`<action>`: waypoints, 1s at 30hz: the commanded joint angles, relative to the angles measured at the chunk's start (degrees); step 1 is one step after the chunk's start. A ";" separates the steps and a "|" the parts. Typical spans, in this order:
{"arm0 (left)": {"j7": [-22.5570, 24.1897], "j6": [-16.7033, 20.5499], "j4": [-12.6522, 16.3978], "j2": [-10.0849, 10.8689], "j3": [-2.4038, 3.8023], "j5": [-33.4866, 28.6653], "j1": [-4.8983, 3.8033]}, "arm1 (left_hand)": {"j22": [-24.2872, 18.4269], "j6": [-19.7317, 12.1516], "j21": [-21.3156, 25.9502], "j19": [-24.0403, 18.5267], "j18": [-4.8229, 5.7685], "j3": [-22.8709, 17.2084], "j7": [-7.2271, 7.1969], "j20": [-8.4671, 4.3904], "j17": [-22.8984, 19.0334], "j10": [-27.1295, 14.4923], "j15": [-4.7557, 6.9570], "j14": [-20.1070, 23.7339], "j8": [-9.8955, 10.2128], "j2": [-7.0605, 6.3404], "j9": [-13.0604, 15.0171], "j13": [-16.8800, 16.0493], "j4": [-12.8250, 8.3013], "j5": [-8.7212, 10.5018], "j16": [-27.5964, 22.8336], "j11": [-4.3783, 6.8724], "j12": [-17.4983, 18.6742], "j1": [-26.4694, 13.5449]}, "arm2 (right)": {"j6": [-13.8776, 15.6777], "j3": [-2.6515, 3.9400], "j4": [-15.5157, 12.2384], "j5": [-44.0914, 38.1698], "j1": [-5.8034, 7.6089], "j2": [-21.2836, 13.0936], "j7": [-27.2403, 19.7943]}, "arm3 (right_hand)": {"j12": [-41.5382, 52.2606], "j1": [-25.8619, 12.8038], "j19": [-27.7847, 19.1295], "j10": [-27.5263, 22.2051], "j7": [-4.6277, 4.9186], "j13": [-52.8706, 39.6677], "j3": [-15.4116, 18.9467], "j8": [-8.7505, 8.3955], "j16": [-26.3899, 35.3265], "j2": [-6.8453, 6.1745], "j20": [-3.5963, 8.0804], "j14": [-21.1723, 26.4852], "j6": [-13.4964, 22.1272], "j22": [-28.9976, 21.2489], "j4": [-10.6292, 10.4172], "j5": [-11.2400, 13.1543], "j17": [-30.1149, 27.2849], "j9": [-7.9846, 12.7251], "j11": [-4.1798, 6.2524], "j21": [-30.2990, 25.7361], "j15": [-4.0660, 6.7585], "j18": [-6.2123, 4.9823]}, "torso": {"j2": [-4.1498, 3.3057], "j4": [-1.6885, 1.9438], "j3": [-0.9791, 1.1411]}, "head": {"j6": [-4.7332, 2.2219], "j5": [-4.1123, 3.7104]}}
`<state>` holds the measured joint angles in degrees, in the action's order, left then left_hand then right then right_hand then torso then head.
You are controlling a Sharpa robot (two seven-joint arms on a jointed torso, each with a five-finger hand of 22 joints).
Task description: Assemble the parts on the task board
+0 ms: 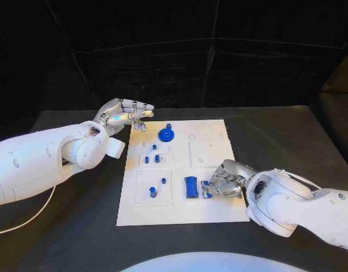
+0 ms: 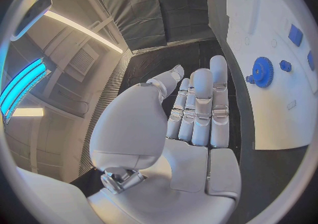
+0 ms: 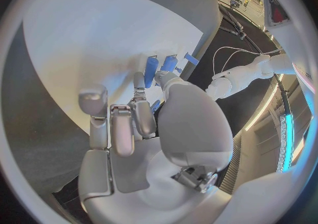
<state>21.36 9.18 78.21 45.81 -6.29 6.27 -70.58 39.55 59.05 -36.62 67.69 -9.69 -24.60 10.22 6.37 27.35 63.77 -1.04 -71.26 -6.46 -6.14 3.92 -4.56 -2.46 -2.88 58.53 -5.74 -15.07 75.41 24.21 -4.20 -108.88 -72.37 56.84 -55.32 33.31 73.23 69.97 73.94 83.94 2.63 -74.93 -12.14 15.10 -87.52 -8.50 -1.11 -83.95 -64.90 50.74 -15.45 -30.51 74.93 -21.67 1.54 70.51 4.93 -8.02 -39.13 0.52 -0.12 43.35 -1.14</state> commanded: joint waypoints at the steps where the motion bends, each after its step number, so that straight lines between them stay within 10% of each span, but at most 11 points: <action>1: 0.08 -0.66 0.15 0.03 0.05 -0.18 -0.08 | -0.08 -0.28 0.22 -0.11 -0.78 0.35 0.05 0.24 -0.06 -0.33 0.16 0.42 0.11 0.46 -0.04 -0.05 -0.05 -0.01 -0.23 -0.09 -0.30 0.13 | -0.34 0.01 0.03 -0.42 0.04 0.20 0.26 | 0.06 -2.12 0.36 0.53 0.10 -2.64 2.00 0.09 -0.27 -0.46 -0.07 -5.07 -0.43 0.02 -0.74 2.35 10.19 -0.06 0.04 0.15 0.18 1.11 | 0.02 0.06 -0.04 | -0.01 -0.04; 8: -0.02 -0.70 0.24 0.15 0.05 -0.18 -0.08 | -0.11 -0.32 0.28 -0.11 -0.77 0.43 0.06 0.26 -0.10 -0.40 0.14 0.45 0.10 0.47 -0.04 -0.05 -0.04 -0.01 -0.23 -0.10 -0.36 0.10 | -0.57 0.01 0.36 -2.12 0.04 0.33 1.06 | -0.38 -6.31 0.16 0.39 0.07 -2.62 9.52 -0.26 -0.06 0.99 -0.18 -5.00 -0.14 -0.41 -1.07 18.52 9.82 -0.43 -0.01 -0.24 0.15 1.00 | 0.02 0.03 -0.04 | 0.05 -0.01; 30: -0.30 -0.76 0.17 0.23 0.04 -0.18 -0.08 | -0.12 -0.32 0.29 -0.11 -0.77 0.44 0.07 0.26 -0.11 -0.41 0.13 0.46 0.10 0.47 -0.04 -0.05 -0.04 -0.01 -0.23 -0.10 -0.36 0.09 | -3.20 0.01 -1.41 -2.64 0.05 -2.41 -3.81 | -1.22 -1.47 -0.27 0.06 0.23 -2.39 16.06 -0.54 0.21 2.64 -0.28 -4.92 0.22 -1.25 0.41 19.84 9.40 -1.01 -0.14 -0.95 0.04 0.86 | 0.13 -0.04 0.01 | -0.05 -0.13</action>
<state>21.05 9.02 78.31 46.03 -6.30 6.27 -70.58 39.48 59.05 -36.62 67.69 -9.69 -24.60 10.22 6.37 27.29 63.77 -1.04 -71.25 -6.46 -6.14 3.92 -4.56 -2.46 -2.88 58.53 -5.74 -15.07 75.41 22.93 -4.19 -109.94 -74.74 56.84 -57.63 32.33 72.33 68.03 73.93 83.93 2.57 -74.92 3.70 14.80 -87.52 -5.74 -1.11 -83.94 -64.96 49.45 -15.03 -10.85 74.91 -22.63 1.54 69.78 4.93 -8.02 -39.04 0.49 -0.10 43.32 -1.25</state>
